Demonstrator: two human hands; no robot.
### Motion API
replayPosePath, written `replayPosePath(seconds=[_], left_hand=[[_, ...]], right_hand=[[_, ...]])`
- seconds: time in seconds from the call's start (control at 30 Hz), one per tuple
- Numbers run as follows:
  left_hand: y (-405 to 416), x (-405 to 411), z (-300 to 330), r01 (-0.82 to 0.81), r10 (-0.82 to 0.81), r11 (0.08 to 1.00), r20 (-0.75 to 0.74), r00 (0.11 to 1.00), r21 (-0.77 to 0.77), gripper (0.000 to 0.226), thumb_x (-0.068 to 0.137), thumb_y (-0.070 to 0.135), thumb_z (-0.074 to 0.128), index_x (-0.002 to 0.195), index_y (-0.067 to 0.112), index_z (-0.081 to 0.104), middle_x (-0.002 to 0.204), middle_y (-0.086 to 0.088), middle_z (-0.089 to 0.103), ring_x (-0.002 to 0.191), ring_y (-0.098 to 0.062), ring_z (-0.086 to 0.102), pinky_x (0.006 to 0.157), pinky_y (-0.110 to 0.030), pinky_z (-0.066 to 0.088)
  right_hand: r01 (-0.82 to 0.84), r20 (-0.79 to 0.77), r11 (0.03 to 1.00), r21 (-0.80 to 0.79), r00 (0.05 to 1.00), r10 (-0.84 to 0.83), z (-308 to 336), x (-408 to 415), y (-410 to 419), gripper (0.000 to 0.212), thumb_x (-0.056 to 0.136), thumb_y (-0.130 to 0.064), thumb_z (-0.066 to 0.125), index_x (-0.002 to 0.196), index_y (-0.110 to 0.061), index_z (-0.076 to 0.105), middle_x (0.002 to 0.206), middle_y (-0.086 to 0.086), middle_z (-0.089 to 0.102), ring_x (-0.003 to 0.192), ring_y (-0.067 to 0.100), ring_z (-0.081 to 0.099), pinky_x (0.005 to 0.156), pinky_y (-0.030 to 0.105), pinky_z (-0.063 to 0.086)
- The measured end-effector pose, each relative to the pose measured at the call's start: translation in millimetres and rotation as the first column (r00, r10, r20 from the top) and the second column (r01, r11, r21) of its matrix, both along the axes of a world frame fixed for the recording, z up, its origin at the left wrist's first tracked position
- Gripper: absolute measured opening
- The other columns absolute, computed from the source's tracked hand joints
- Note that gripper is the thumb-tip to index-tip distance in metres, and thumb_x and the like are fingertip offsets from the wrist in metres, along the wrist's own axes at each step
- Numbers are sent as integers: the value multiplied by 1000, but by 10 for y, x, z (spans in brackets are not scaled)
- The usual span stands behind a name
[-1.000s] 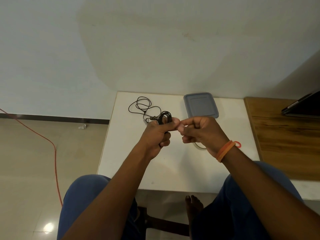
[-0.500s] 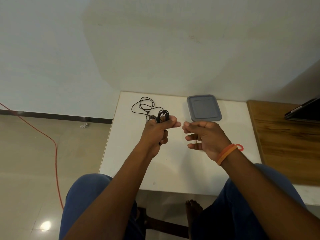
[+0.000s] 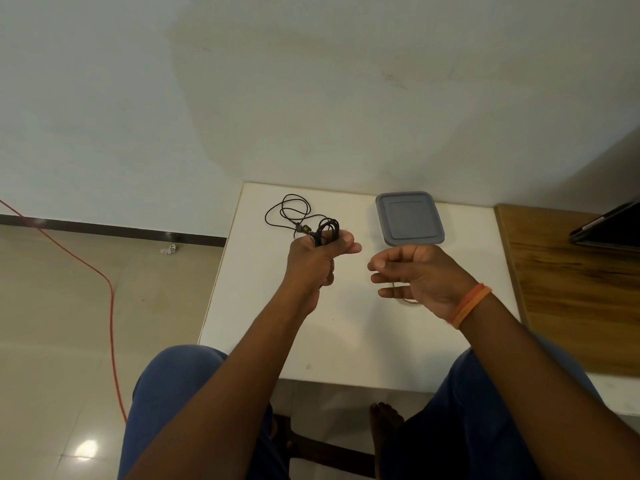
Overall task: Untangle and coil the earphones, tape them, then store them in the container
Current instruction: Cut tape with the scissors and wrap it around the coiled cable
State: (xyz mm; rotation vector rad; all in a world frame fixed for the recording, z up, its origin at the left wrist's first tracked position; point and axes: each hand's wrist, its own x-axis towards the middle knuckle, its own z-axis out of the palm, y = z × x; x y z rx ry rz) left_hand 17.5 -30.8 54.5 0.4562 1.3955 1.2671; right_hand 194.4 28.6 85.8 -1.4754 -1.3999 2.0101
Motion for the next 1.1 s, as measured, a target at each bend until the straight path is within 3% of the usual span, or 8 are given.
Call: replayPosePath(seconds=[0.13, 0.3, 0.37, 0.47, 0.7, 0.87, 1.0, 1.1], left_hand=[[-8, 6, 9, 40, -38, 999, -46, 998, 32, 7, 90, 17, 68, 92, 11, 70, 93, -10, 76, 42, -10, 25, 42, -21, 24], [-14, 44, 26, 99, -96, 994, -51, 994, 51, 6, 91, 17, 67, 91, 11, 69, 88, -10, 76, 43, -11, 22, 40, -20, 23], [-14, 65, 27, 98, -96, 993, -35, 995, 64, 5, 90, 13, 68, 92, 9, 70, 65, -4, 69, 42, -10, 23, 40, -20, 22], [-13, 63, 26, 95, -91, 993, -56, 994, 69, 10, 90, 11, 68, 97, 5, 71, 46, 6, 46, 40, -9, 24, 41, -20, 23], [-32, 83, 49, 124, -116, 989, -106, 988, 75, 11, 93, 12, 64, 99, 4, 68, 43, 10, 55, 40, -8, 24, 40, -19, 23], [-35, 92, 17, 57, -51, 997, -121, 991, 45, 9, 90, 14, 67, 93, 7, 71, 75, -5, 75, 39, -6, 29, 42, -20, 24], [-44, 128, -1, 49, -44, 999, -170, 984, 23, 11, 89, 13, 68, 94, 4, 72, 70, -3, 73, 37, -2, 35, 40, -17, 28], [-51, 134, -9, 59, -54, 998, -164, 985, 25, 13, 89, 13, 67, 96, 2, 72, 58, 5, 66, 39, -5, 33, 40, -17, 27]], right_hand=[[-27, 91, 993, 118, 996, 17, 22, 74, 45, 24, 77, -20, 75, 98, -8, 72, 96, 5, 74, 97, 24, 67, 77, 34, 57], [75, -177, 965, 253, 984, -31, 72, -54, 72, 32, 85, -8, 65, 117, -6, 63, 115, 10, 69, 108, 20, 65, 91, 27, 53], [37, -197, 979, 201, 980, 3, 58, -110, 22, 29, 87, -7, 63, 116, -3, 63, 111, 17, 69, 104, 28, 67, 91, 35, 54], [13, -134, 981, 195, 991, 14, 11, -164, -48, 26, 86, -8, 66, 112, -3, 66, 101, 15, 73, 88, 30, 71, 79, 37, 59], [16, 91, 934, 357, 995, -52, -34, -171, -59, 6, 84, -19, 71, 89, -17, 73, 84, 0, 74, 80, 10, 68, 66, 21, 52], [-127, 301, 771, 624, 950, -87, -84, -210, -104, 7, 81, -24, 74, 79, -18, 71, 66, -8, 67, 62, 6, 64, 58, 7, 43], [-169, 341, 791, 589, 938, -54, -119, -228, -103, 12, 81, -25, 74, 75, -16, 68, 66, -7, 64, 63, 10, 60, 60, 17, 46], [-90, 252, 901, 425, 967, -23, -83, -215, -89, 14, 82, -23, 73, 79, -10, 69, 75, 2, 66, 71, 13, 60, 64, 25, 49]])
